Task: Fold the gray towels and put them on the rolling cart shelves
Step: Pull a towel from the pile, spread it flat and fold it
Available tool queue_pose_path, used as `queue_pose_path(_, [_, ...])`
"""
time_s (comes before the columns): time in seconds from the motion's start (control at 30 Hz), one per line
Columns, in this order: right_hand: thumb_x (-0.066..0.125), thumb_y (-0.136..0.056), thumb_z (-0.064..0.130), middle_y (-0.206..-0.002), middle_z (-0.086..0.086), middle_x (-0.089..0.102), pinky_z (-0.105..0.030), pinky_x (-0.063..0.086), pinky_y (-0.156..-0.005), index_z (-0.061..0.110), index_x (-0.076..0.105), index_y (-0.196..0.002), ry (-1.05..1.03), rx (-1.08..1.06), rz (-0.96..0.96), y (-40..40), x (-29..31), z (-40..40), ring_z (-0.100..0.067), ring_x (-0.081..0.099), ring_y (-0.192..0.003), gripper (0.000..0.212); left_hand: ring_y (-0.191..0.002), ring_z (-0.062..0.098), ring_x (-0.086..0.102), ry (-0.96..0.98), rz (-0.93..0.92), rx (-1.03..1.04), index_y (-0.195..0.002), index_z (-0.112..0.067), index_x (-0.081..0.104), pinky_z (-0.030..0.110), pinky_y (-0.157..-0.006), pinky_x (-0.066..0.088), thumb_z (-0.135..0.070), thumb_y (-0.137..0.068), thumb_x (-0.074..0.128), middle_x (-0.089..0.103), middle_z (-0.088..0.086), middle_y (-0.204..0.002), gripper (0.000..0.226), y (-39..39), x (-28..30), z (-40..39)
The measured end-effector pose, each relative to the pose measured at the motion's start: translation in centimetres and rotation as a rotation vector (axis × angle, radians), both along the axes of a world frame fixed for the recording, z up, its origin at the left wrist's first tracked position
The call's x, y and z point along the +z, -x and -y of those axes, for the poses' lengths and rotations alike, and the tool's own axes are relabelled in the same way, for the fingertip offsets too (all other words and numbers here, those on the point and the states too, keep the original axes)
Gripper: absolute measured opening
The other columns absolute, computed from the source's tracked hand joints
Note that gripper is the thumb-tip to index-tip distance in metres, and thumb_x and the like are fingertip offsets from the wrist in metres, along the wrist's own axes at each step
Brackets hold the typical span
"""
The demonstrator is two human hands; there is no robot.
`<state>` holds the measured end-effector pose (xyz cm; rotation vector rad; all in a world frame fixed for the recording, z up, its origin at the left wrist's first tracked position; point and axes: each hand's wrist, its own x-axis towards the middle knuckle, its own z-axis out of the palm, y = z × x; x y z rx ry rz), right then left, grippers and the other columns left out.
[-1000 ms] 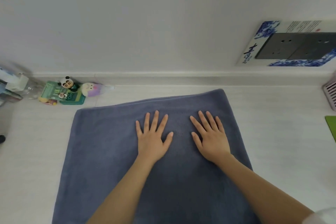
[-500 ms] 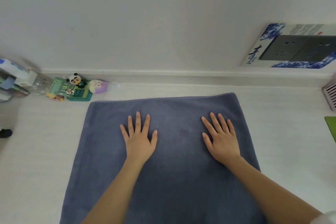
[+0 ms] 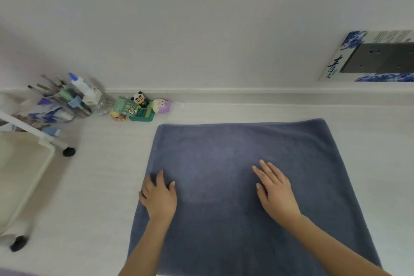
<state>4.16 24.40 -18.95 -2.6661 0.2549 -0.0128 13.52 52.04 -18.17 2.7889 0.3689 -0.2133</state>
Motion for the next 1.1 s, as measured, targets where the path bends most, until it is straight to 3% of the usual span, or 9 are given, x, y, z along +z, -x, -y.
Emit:
queue_pose_path(0.13, [0.048, -0.096, 0.016, -0.143, 0.003, 0.043, -0.026, 0.027, -0.11, 0.018, 0.046, -0.138, -0.338, 0.032, -0.005, 0.4, 0.8, -5.3, -0.018, 0.037, -0.131, 0.042, -0.127, 0.038, 0.032, -0.003, -0.078, 0.102, -0.142, -0.015, 0.034, 0.051, -0.102, 0.029, -0.046, -0.086, 0.061, 0.032, 0.018, -0.143, 0.07, 0.8, 1.0, -2.7])
queue_pose_path(0.27, [0.049, -0.097, 0.016, -0.125, 0.004, 0.051, -0.009, 0.024, -0.096, 0.02, 0.043, -0.139, -0.538, -0.108, -0.087, 0.7, 1.6, -8.0, -0.013, 0.041, -0.124, 0.043, -0.116, 0.037, 0.046, 0.078, -0.109, 0.165, -0.132, -0.008, 0.039, 0.047, -0.092, 0.041, -0.051, -0.079, 0.068, 0.047, 0.018, -0.129, 0.074, 0.7, 1.7, -4.3])
queue_pose_path(0.37, [0.049, -0.096, 0.016, -0.134, 0.0, 0.05, -0.014, 0.024, -0.1, 0.019, 0.043, -0.139, -0.535, -0.131, -0.111, 0.7, 1.6, -8.6, -0.015, 0.038, -0.127, 0.043, -0.108, 0.034, 0.056, 0.248, -0.173, 0.175, -0.121, -0.007, 0.047, 0.039, -0.083, 0.048, -0.049, -0.075, 0.072, 0.058, 0.012, -0.12, 0.067, -0.1, 2.1, -5.5])
queue_pose_path(0.5, [0.046, -0.098, 0.02, -0.141, -0.001, 0.043, -0.023, 0.024, -0.108, 0.022, 0.039, -0.142, -0.592, -0.146, -0.185, 0.7, 2.1, -9.0, -0.015, 0.031, -0.134, 0.044, -0.105, 0.028, 0.058, 0.366, -0.202, 0.041, -0.117, -0.006, 0.054, 0.028, -0.074, 0.042, -0.045, -0.084, 0.064, 0.061, 0.01, -0.117, 0.053, -0.7, 3.7, -6.1])
queue_pose_path(0.7, [0.045, -0.099, 0.025, -0.142, 0.006, 0.043, -0.023, 0.026, -0.105, 0.026, 0.044, -0.139, -0.851, -0.279, -0.221, 0.8, 3.2, -8.7, -0.013, 0.035, -0.135, 0.04, -0.114, 0.022, 0.054, 0.578, -0.191, -0.21, -0.136, -0.02, 0.041, 0.029, -0.092, 0.044, -0.038, -0.094, 0.049, 0.055, 0.001, -0.131, 0.046, -0.6, 6.9, -3.7])
queue_pose_path(0.8, [0.045, -0.099, 0.023, -0.136, 0.002, 0.052, -0.027, 0.037, -0.102, 0.026, 0.051, -0.129, -1.008, -0.389, -0.154, 1.2, 3.7, -8.3, -0.015, 0.051, -0.122, 0.031, -0.124, 0.024, 0.049, 0.6, -0.183, -0.366, -0.147, -0.026, 0.026, 0.026, -0.095, 0.038, -0.034, -0.098, 0.043, 0.048, 0.002, -0.14, 0.053, 0.4, 8.9, 0.0])
queue_pose_path(0.9, [0.039, -0.101, 0.022, -0.121, -0.008, 0.061, -0.035, 0.049, -0.084, 0.023, 0.054, -0.12, -1.187, -0.538, -0.048, 2.1, 4.5, -7.2, -0.022, 0.064, -0.093, 0.025, -0.128, 0.029, 0.046, 0.573, -0.185, -0.494, -0.15, -0.026, 0.018, 0.029, -0.101, 0.036, -0.032, -0.099, 0.042, 0.044, 0.008, -0.145, 0.057, 2.1, 10.4, 4.9])
queue_pose_path(0.97, [0.035, -0.102, 0.027, -0.115, -0.009, 0.063, -0.037, 0.051, -0.077, 0.022, 0.054, -0.122, -1.247, -0.628, 0.002, 3.1, 5.1, -5.7, -0.026, 0.066, -0.088, 0.027, -0.13, 0.027, 0.045, 0.583, -0.257, -0.54, -0.151, -0.029, 0.013, 0.033, -0.106, 0.035, -0.037, -0.098, 0.043, 0.042, 0.006, -0.146, 0.062, 3.5, 10.5, 8.5])
queue_pose_path(1.1, [0.03, -0.102, 0.038, -0.111, -0.009, 0.063, -0.038, 0.053, -0.073, 0.02, 0.047, -0.132, -1.276, -0.715, -0.095, 5.2, 4.6, -3.4, -0.029, 0.065, -0.09, 0.039, -0.105, 0.023, 0.06, 0.651, -0.486, -0.481, -0.151, -0.029, 0.008, 0.036, -0.09, 0.05, -0.042, -0.098, 0.04, 0.059, -0.002, -0.101, 0.064, 5.9, 9.0, 12.6])
